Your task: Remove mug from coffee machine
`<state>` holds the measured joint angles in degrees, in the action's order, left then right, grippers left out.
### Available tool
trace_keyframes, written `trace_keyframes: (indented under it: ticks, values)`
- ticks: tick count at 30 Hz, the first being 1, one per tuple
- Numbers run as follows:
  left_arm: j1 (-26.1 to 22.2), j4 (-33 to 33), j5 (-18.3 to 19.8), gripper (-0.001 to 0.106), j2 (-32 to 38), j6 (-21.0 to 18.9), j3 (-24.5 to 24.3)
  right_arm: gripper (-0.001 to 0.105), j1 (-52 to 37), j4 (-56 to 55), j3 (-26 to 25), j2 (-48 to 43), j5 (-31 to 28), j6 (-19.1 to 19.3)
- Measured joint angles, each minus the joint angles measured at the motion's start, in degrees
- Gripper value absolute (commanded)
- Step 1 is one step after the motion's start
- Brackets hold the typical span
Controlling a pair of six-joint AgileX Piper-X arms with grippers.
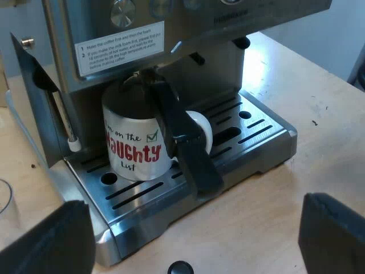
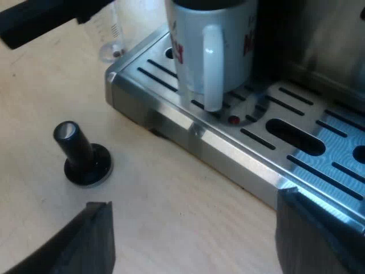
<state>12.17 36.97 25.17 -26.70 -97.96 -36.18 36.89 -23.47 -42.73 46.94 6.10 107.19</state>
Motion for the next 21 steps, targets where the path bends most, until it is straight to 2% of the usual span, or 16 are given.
trace_keyframes:
  ticks: [11, 17, 21]
  values:
    - [0.0, 0.0, 1.0, 0.087, 0.0, 0.0, 0.0, 0.062, 0.0, 7.6, 0.3, 12.7, 0.0, -0.9]
    - [0.0, 0.0, 1.0, 0.087, 0.0, 0.0, 0.0, 0.062, 0.0, 22.2, 4.7, 18.5, 0.0, -4.0]
    - [0.0, 0.0, 1.0, 0.087, 0.0, 0.0, 0.0, 0.062, 0.0, 30.0, 6.9, 21.9, 0.0, -4.2]
